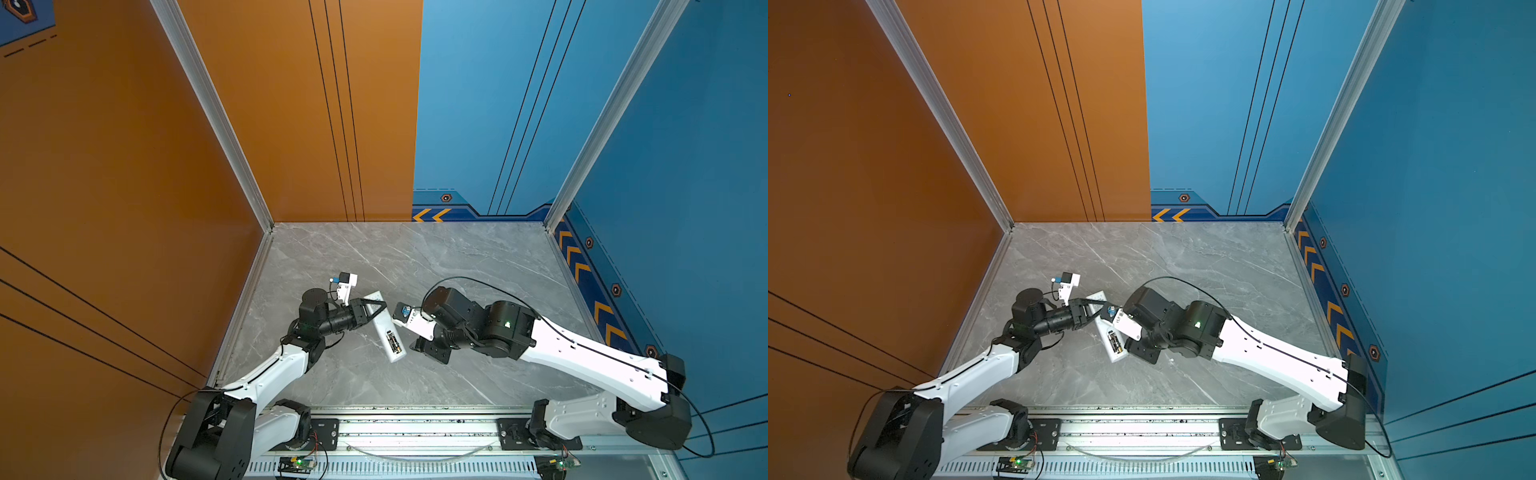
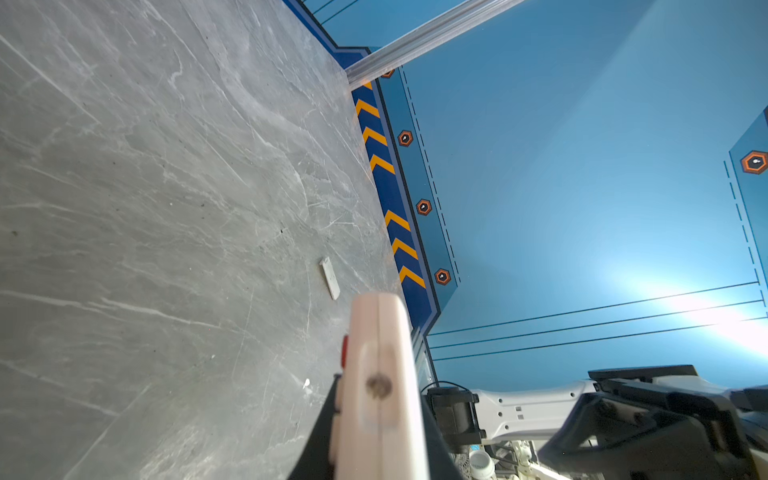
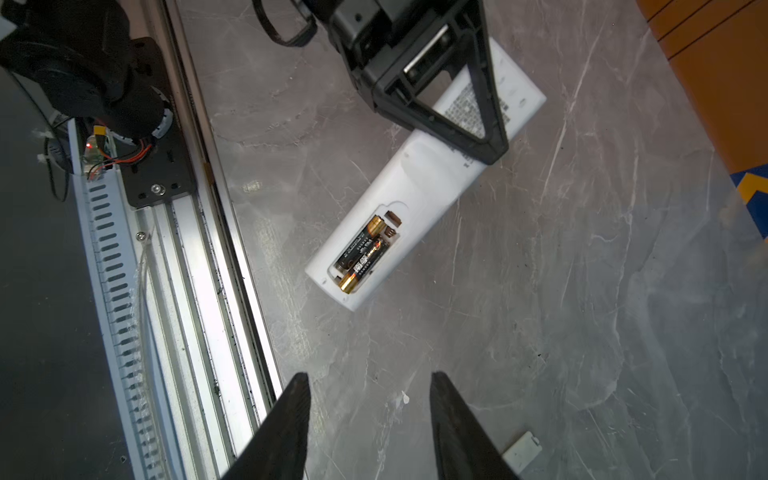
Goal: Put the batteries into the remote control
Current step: 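Move the right gripper toward the remote's compartment end near the left gripper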
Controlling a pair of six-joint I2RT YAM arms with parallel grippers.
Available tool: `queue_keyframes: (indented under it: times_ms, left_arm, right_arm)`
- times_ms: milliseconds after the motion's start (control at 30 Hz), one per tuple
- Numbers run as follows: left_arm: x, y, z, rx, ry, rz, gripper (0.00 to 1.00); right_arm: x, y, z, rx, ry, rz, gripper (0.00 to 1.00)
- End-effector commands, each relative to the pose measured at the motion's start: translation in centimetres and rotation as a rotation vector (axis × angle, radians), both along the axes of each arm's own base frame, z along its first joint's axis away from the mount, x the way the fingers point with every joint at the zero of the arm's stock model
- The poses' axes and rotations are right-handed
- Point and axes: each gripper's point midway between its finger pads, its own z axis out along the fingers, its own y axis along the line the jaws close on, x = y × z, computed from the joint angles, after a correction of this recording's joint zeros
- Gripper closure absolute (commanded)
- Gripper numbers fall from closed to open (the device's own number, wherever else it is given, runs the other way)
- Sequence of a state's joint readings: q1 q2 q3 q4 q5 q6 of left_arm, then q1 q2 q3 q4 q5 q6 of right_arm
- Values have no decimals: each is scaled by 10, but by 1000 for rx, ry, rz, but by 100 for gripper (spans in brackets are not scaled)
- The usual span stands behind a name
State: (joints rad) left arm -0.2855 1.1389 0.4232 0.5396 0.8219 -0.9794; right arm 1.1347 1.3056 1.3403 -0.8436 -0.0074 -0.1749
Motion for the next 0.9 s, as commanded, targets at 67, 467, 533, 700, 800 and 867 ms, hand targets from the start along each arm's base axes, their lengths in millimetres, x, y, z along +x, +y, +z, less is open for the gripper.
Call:
queue_keyframes:
  times_ms: [67,467,533,700,800,867]
  left_arm:
    - [-14,-15,14,-17,-24,-121,100]
    - [-28,-30,22,-32,-49,-242,100]
    - [-28,-31,21,-32,-43,-248,100]
    - [-29,-33,20,-32,-37,-262,100]
    - [-30,-34,20,-33,-34,-267,100]
    - [-30,-34,19,-33,-33,-268,100]
  right_arm:
    - [-24,2,5,6,-92,171,54]
    - [-39,17,-22,-94,-123,327,55]
    - [-38,20,-25,-111,-129,343,55]
    - [-38,29,-35,-158,-151,399,60]
    - [-36,32,-40,-184,-164,416,64]
    - [-34,33,-44,-207,-171,418,67]
